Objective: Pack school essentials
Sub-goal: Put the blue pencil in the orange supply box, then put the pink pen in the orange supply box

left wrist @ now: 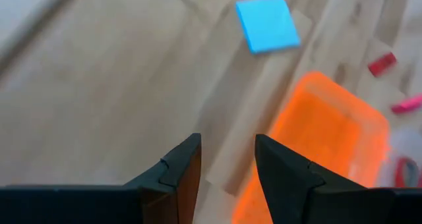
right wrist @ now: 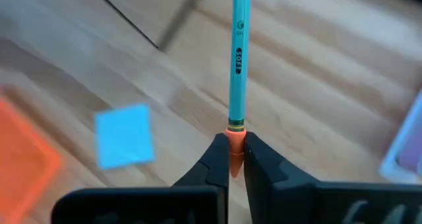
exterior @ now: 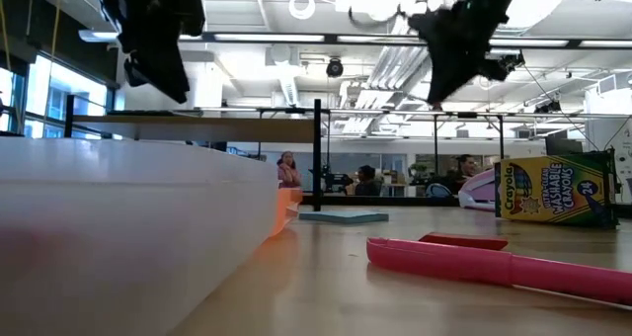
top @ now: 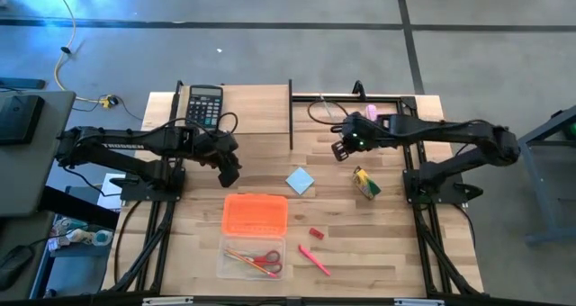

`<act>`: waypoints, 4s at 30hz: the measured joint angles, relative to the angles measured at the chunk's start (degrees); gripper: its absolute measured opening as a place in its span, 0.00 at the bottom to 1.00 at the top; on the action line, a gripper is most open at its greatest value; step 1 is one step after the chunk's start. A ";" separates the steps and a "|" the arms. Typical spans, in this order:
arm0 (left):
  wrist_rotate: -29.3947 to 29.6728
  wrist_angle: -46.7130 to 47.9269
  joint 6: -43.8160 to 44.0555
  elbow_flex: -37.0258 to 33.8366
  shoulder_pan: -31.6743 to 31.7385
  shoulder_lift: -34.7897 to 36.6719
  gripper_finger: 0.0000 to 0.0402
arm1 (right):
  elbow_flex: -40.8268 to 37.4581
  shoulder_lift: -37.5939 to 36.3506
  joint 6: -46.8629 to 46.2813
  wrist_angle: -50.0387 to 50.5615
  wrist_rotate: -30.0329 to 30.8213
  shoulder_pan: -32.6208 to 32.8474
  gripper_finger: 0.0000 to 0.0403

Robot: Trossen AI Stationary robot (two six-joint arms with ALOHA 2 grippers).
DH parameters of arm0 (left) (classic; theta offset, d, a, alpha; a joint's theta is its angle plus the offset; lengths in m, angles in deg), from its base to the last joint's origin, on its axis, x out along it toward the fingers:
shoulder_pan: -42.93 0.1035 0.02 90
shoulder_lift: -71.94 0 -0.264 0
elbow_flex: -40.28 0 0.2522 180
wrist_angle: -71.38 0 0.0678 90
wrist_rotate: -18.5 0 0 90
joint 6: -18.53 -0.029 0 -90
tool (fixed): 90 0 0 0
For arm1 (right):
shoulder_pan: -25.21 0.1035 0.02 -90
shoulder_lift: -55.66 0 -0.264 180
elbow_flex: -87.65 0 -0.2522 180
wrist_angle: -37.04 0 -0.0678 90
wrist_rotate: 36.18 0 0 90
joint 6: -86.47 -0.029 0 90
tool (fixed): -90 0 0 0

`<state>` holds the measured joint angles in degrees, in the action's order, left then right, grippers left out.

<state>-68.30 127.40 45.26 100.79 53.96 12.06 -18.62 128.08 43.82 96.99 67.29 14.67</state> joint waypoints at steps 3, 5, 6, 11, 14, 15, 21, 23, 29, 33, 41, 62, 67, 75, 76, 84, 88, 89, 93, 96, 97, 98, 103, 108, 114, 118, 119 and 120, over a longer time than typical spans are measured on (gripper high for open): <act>-1.49 2.08 2.40 0.00 -1.97 0.00 0.33 | 0.00 -2.67 0.29 -4.92 1.82 3.04 0.02; -1.53 3.42 4.42 0.00 -3.77 0.00 0.33 | 0.04 -3.32 1.14 -9.64 2.93 5.24 0.02; -1.51 4.18 5.40 0.00 -4.77 0.00 0.33 | 0.07 -3.34 1.92 -12.47 3.13 6.30 0.02; -1.46 6.97 11.38 0.00 -10.07 0.00 0.33 | 0.07 -2.29 6.86 -25.23 3.11 12.42 0.02; -1.46 8.50 16.95 0.00 -13.13 -0.01 0.33 | 0.07 -1.66 7.13 -30.52 4.08 15.98 0.02; -1.48 9.05 18.68 0.00 -14.21 0.00 0.33 | 0.07 -1.29 7.13 -32.14 4.88 17.10 0.02; -1.30 13.35 25.42 0.00 -22.40 0.00 0.33 | 0.09 1.77 6.62 -41.94 8.12 23.39 0.02; -0.64 14.63 27.50 0.00 -25.10 -0.02 0.33 | 0.09 3.45 6.54 -45.96 8.70 25.17 0.02; 0.31 18.62 29.16 -0.04 -31.02 -0.02 0.33 | 8.25 10.49 8.21 -46.92 10.48 29.57 0.02; 0.45 18.60 29.09 -0.04 -32.92 0.00 0.33 | 17.41 17.10 10.87 -37.44 8.28 31.02 0.02; 0.48 18.54 27.19 -0.07 -33.27 0.00 0.33 | 36.92 32.60 16.73 -18.16 -2.31 34.91 0.02; 0.43 18.34 27.23 -0.07 -33.25 0.00 0.33 | 56.48 57.20 39.03 0.38 -10.17 36.75 0.02; 0.43 17.95 27.67 -0.07 -33.25 0.00 0.33 | 56.46 59.70 40.51 -0.75 -9.94 35.74 0.02; 0.50 17.85 27.67 -0.09 -33.24 -0.01 0.33 | 56.37 60.94 42.75 0.64 -7.14 34.96 0.02; 0.52 17.86 27.61 -0.09 -33.25 0.00 0.33 | 56.37 60.94 43.48 1.16 -6.94 34.89 0.02; 0.66 17.86 27.08 -0.09 -33.25 0.00 0.33 | 56.37 60.94 46.14 1.00 -6.88 34.42 0.13; 0.66 17.86 27.06 -0.09 -33.24 0.00 0.33 | 56.37 60.94 45.70 0.94 -6.99 34.44 0.19; 0.65 17.88 27.06 -0.09 -33.25 0.00 0.33 | 56.37 60.94 45.40 0.94 -7.00 34.44 0.20; 0.67 17.86 26.70 -0.09 -33.25 0.00 0.33 | 56.37 60.94 44.95 0.94 -6.90 34.42 0.25; 0.65 17.87 26.14 -0.09 -33.25 0.00 0.33 | 56.49 60.94 42.13 1.31 -6.88 34.42 0.28; 0.65 17.88 26.17 -0.08 -33.25 0.00 0.33 | 56.95 60.94 41.21 2.14 -6.88 34.42 0.28; 0.65 17.88 26.17 -0.09 -33.25 0.00 0.33 | 57.57 60.94 40.50 3.02 -6.87 34.42 0.29; 0.65 17.87 26.17 -0.09 -33.25 0.00 0.33 | 62.50 60.92 34.24 10.27 -6.84 34.40 0.29; 0.65 17.88 26.04 -0.09 -33.25 0.00 0.33 | 67.72 60.87 30.63 18.19 -2.93 34.53 0.29; 0.65 17.88 26.01 -0.09 -33.22 -0.02 0.33 | 69.83 60.45 29.49 25.16 0.75 34.83 0.29; 0.66 17.82 26.01 -0.08 -33.22 -0.02 0.33 | 69.35 59.15 27.91 30.30 3.78 34.86 0.29; 0.79 17.82 26.01 -0.09 -33.23 0.00 0.33 | 69.35 58.88 27.47 31.50 4.65 34.86 0.29; 1.06 17.82 26.00 -0.09 -33.24 -0.01 0.33 | 69.30 58.57 27.06 32.88 5.64 34.86 0.29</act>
<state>-67.24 145.22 71.26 100.70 20.72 12.05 50.68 186.65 70.87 129.87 72.93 49.53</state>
